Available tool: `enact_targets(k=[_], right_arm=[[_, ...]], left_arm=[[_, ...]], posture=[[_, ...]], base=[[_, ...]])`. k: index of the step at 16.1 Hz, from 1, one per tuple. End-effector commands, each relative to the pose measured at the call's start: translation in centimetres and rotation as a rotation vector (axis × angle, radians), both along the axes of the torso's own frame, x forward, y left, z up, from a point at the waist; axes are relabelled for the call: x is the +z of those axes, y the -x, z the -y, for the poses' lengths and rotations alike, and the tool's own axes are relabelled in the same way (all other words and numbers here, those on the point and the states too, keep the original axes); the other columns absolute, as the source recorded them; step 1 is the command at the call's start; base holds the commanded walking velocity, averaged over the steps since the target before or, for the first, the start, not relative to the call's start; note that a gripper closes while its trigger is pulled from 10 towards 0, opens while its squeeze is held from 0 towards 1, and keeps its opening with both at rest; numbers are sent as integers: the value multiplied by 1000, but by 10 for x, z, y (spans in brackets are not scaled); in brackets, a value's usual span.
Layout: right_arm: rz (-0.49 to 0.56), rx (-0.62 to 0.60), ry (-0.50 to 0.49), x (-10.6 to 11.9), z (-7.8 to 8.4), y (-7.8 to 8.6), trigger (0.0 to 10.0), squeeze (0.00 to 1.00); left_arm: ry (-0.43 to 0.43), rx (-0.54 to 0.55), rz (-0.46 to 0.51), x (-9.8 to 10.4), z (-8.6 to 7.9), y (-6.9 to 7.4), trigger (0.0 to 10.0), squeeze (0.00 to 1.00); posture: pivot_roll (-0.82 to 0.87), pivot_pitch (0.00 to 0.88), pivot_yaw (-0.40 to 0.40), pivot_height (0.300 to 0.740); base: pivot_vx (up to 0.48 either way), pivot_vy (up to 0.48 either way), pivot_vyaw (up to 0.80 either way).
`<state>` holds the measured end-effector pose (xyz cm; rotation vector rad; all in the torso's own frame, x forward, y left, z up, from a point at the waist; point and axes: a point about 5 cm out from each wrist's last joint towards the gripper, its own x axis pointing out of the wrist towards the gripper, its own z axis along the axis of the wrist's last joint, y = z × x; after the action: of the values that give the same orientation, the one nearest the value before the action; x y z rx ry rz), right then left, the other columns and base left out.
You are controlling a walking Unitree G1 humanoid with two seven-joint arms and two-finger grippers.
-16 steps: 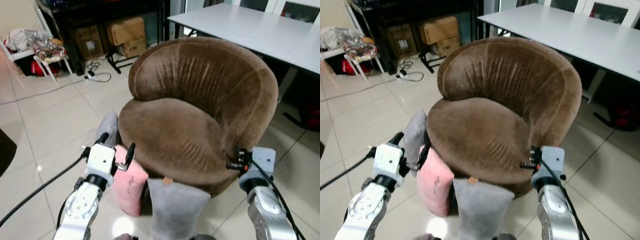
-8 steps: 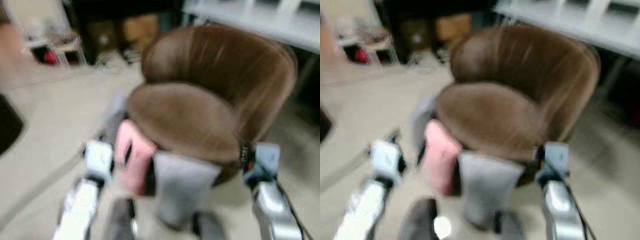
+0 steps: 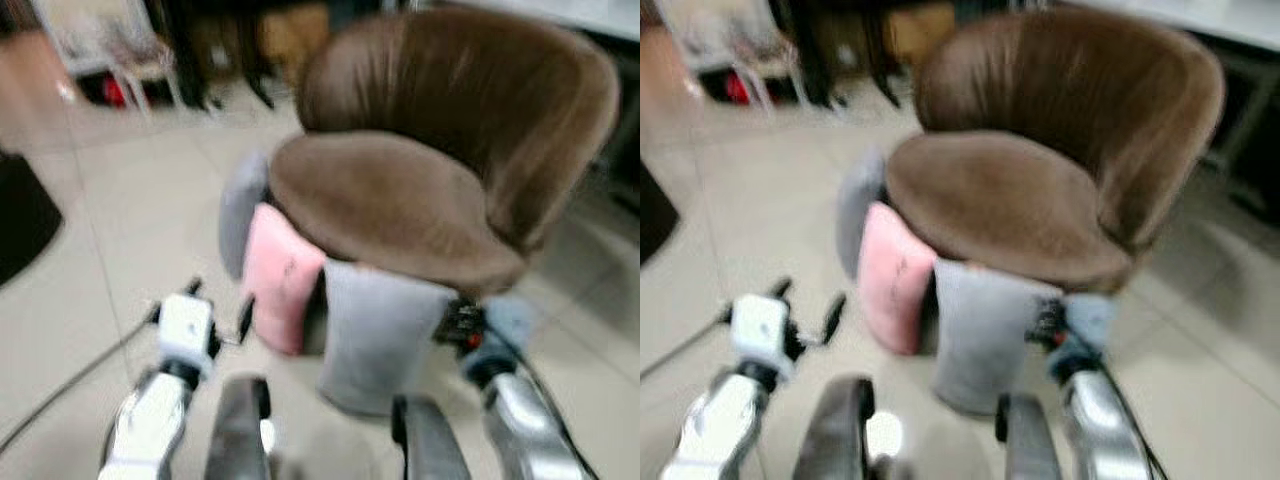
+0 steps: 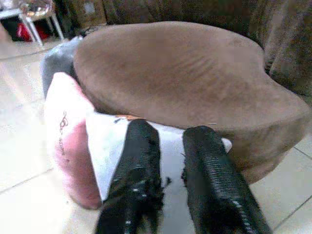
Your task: Move the pillow to the sofa from floor
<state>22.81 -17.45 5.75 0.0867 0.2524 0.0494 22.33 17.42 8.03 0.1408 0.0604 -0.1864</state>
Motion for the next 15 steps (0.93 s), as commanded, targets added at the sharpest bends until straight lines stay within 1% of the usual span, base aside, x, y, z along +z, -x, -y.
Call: enact_targets(k=[1, 5, 7, 9, 12, 15], right_arm=[[18, -10, 3, 4, 6, -1, 10000, 1000], [20, -1, -5, 5, 5, -2, 10000, 1000], [11, 2, 6, 5, 4, -3, 10000, 1000], [6, 26, 15, 4, 2, -3, 10000, 1000], [7, 29, 30, 5, 2, -4, 10000, 1000], [5, 4, 35, 4, 3, -5, 10000, 1000]], left_arm=[[2, -9, 15, 4, 3, -1, 10000, 1000], [3, -10, 14, 4, 3, 0, 10000, 1000], [0, -8, 18, 5, 2, 0, 10000, 1000], [16, -13, 30, 6, 1, 0, 10000, 1000], [16, -20, 33, 7, 1, 0, 10000, 1000], [14, -24, 33, 7, 1, 0, 10000, 1000]], posture=[[-101, 0, 22, 566], [-98, 0, 20, 566], [-99, 0, 20, 566], [-98, 0, 20, 566], [-96, 0, 21, 566], [-94, 0, 22, 566]], base=[[0, 0, 0], [0, 0, 0], [0, 0, 0], [0, 0, 0], [299, 0, 800], [307, 0, 0]])
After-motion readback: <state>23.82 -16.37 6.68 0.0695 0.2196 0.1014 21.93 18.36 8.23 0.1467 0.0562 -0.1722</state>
